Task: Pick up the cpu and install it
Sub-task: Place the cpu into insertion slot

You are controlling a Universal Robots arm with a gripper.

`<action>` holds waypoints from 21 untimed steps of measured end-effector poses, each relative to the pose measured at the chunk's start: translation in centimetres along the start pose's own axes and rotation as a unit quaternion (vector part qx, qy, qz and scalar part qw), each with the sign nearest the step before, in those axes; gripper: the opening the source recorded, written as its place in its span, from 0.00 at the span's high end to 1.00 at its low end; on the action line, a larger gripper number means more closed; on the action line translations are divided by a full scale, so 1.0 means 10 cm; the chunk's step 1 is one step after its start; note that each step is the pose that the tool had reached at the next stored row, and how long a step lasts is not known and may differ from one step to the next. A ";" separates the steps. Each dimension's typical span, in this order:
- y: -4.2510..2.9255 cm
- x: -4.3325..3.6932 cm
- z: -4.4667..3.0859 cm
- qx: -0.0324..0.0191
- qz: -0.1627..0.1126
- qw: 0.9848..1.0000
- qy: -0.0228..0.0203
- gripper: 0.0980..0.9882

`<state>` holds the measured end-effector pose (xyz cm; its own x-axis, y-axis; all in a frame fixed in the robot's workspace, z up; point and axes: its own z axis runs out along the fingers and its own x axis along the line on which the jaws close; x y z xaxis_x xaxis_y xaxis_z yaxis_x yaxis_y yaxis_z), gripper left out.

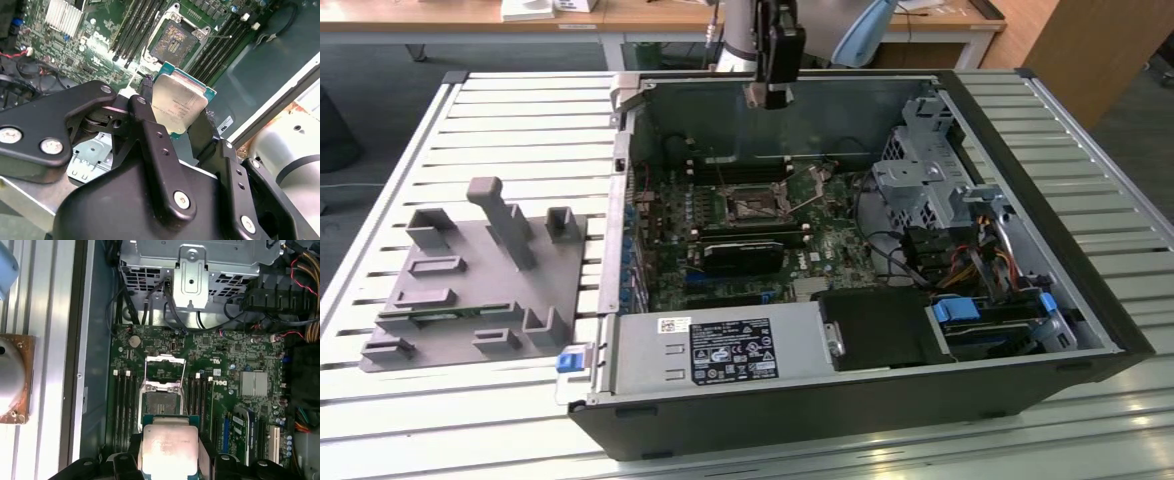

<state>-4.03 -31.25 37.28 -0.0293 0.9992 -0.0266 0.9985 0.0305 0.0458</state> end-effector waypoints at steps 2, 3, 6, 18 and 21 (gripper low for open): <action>0.000 0.000 0.001 0.000 0.008 1.000 0.000 0.51; 0.000 0.000 0.002 0.000 0.012 1.000 -0.001 0.51; 0.000 0.001 0.008 0.001 0.029 1.000 -0.001 0.51; -0.002 0.002 0.055 0.000 0.030 1.000 -0.003 0.51; -0.003 0.003 0.081 -0.001 0.002 1.000 -0.001 0.51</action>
<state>-4.03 -31.24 36.48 -0.0243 0.9993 -0.0293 0.9986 0.0257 0.0470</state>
